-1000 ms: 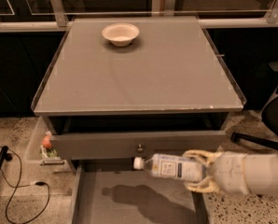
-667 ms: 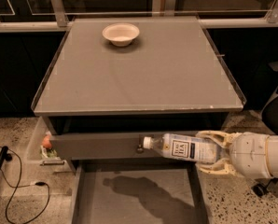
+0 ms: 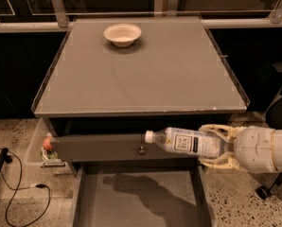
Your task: Pick blue plastic bottle from middle drawer and place on counter
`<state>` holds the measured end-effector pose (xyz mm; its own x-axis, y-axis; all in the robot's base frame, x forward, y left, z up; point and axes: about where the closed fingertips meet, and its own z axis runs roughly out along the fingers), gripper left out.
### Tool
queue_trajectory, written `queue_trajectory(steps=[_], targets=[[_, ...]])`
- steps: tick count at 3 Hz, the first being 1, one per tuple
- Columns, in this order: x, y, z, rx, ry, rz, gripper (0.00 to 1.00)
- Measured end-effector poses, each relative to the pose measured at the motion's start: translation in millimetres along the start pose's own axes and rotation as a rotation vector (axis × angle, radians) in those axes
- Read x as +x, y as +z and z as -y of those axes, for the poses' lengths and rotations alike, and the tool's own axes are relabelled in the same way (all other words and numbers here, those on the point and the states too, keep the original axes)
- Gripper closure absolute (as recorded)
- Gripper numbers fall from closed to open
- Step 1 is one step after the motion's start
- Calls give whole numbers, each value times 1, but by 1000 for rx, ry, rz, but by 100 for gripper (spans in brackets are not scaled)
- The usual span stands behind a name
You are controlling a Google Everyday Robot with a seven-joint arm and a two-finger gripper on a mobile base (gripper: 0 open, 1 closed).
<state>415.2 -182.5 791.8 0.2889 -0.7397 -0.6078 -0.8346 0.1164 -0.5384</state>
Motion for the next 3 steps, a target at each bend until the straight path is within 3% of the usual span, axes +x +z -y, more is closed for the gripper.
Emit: queue_trajectory(steps=[1, 3], targets=[[-6, -3, 39, -8, -23, 2, 100], [-29, 24, 129, -77, -56, 78, 100]])
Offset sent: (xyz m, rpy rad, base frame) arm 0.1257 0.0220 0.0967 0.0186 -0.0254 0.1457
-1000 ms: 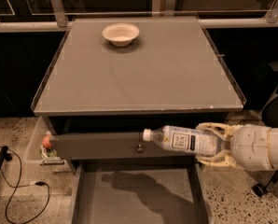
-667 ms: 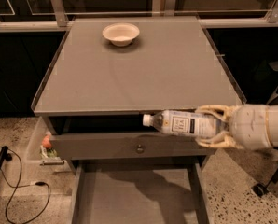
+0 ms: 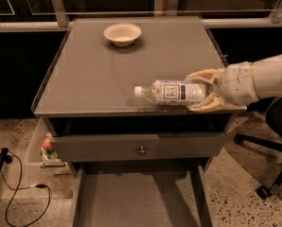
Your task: Pick blue plastic bottle from middle drawer and place on counter
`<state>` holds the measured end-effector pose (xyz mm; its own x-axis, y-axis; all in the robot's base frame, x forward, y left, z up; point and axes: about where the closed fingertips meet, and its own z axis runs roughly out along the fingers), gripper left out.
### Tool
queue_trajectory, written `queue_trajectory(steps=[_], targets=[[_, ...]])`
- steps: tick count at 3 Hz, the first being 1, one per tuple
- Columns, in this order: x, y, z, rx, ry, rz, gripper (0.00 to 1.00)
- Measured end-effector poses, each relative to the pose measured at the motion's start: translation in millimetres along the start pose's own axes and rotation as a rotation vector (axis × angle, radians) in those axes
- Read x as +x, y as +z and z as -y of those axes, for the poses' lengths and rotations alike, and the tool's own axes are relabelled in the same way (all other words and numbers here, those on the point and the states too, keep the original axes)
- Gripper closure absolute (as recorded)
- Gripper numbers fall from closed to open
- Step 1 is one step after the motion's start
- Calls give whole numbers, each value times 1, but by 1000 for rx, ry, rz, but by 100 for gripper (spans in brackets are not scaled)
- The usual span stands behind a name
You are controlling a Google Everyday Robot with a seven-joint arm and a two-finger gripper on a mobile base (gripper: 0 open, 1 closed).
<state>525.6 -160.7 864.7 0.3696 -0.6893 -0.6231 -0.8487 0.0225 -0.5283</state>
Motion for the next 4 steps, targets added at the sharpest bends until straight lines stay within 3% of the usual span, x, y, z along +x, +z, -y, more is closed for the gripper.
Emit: queue_trajectory(steps=[1, 2, 4], targets=[[9, 17, 34, -30, 37, 25, 100], [27, 34, 59, -37, 122, 54, 100], [53, 49, 82, 16, 343, 9, 100]])
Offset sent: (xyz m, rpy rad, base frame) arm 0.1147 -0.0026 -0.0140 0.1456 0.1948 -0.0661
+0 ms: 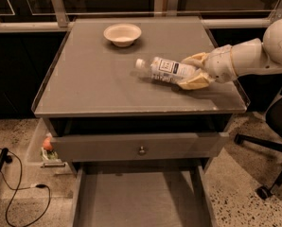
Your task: Pick blue plastic bottle from middle drawer and place on counter
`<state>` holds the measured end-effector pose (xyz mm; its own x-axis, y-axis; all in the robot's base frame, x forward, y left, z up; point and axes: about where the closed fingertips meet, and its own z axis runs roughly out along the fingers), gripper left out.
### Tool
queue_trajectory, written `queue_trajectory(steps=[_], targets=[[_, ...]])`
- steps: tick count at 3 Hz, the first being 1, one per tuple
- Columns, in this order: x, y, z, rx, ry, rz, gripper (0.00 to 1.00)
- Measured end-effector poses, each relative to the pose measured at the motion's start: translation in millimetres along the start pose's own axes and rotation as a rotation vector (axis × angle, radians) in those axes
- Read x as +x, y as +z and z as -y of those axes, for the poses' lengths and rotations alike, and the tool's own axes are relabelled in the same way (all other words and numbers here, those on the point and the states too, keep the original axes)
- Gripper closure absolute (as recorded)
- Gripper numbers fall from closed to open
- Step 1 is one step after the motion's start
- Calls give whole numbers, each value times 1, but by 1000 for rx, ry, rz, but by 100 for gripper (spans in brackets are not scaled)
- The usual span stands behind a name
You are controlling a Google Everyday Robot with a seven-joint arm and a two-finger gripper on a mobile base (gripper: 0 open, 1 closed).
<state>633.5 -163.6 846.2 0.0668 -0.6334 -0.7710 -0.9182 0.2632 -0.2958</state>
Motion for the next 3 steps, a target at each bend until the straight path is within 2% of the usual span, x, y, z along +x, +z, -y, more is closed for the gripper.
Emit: queue_trajectory(steps=[1, 2, 3], targets=[[-2, -2, 1, 9, 15, -3, 100], [-2, -2, 1, 9, 15, -3, 84], [-2, -2, 1, 9, 15, -3, 61]])
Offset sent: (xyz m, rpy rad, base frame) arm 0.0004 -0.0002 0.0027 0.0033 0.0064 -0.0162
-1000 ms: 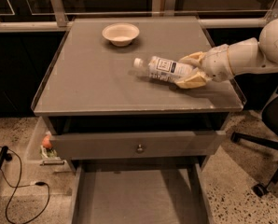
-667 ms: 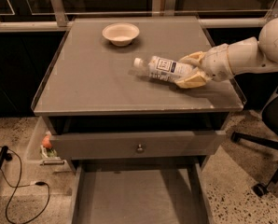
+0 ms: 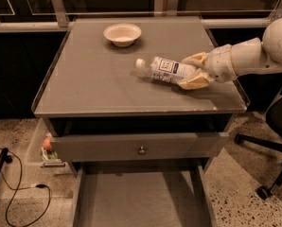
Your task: Pick blue plastic bottle from middle drawer and place on counter
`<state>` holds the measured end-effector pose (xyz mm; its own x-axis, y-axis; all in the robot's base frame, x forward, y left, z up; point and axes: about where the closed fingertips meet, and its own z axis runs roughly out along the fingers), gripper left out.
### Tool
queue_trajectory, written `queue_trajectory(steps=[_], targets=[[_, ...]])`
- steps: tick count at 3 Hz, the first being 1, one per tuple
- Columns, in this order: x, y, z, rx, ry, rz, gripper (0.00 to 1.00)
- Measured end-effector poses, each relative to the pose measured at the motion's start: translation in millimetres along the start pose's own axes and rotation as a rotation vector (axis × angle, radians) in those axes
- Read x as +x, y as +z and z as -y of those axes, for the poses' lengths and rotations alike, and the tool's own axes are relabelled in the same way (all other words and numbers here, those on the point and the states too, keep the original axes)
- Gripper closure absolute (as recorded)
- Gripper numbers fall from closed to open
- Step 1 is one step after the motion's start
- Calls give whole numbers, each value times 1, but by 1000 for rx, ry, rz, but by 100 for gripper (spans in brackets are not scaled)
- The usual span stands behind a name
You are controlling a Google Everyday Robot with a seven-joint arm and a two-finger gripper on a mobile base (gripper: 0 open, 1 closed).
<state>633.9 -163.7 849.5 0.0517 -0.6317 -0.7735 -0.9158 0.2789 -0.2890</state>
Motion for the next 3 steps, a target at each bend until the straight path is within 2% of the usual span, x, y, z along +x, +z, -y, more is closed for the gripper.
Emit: queue_trajectory(steps=[1, 2, 3], targets=[[0, 0, 0, 0, 0, 0, 38], [0, 0, 0, 0, 0, 0, 7], [0, 0, 0, 0, 0, 0, 0]])
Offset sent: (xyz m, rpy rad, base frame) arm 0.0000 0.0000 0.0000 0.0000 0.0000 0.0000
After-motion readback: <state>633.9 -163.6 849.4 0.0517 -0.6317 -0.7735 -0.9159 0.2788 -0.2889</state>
